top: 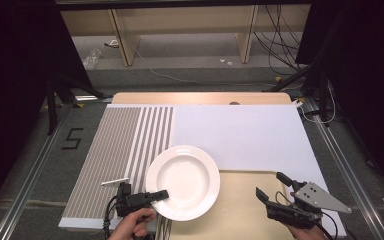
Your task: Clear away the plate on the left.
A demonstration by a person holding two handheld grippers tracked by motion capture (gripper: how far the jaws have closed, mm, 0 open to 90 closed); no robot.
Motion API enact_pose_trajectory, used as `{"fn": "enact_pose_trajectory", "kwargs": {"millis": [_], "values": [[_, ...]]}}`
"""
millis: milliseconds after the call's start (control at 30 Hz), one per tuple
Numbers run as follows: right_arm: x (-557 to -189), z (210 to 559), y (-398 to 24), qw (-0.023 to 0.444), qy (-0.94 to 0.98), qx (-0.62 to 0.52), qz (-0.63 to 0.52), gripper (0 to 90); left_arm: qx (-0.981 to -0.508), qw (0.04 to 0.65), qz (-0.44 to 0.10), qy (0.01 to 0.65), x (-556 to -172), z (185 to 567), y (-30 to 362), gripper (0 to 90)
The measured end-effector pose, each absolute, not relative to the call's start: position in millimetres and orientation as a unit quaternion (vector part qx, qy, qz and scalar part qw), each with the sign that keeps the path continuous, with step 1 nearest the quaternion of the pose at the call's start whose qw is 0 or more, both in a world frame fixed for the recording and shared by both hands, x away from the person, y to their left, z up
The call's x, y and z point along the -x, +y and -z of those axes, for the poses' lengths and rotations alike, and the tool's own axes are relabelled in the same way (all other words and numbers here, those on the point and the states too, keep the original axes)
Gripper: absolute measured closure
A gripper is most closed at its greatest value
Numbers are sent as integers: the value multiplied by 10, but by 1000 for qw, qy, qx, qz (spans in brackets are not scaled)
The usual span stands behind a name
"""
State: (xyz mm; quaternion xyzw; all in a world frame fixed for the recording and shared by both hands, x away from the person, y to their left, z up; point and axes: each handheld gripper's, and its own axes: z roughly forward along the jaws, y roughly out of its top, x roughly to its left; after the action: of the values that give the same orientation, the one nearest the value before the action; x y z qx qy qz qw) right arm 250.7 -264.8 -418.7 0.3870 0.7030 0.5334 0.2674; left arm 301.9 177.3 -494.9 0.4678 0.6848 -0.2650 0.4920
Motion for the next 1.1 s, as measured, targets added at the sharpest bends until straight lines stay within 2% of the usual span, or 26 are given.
{"fn": "enact_pose_trajectory", "kwargs": {"millis": [1100], "values": [[-2499,4177,-2655,268,702,-388,-534,198,-541,453,295,644,-3012,4993,1129,798]]}}
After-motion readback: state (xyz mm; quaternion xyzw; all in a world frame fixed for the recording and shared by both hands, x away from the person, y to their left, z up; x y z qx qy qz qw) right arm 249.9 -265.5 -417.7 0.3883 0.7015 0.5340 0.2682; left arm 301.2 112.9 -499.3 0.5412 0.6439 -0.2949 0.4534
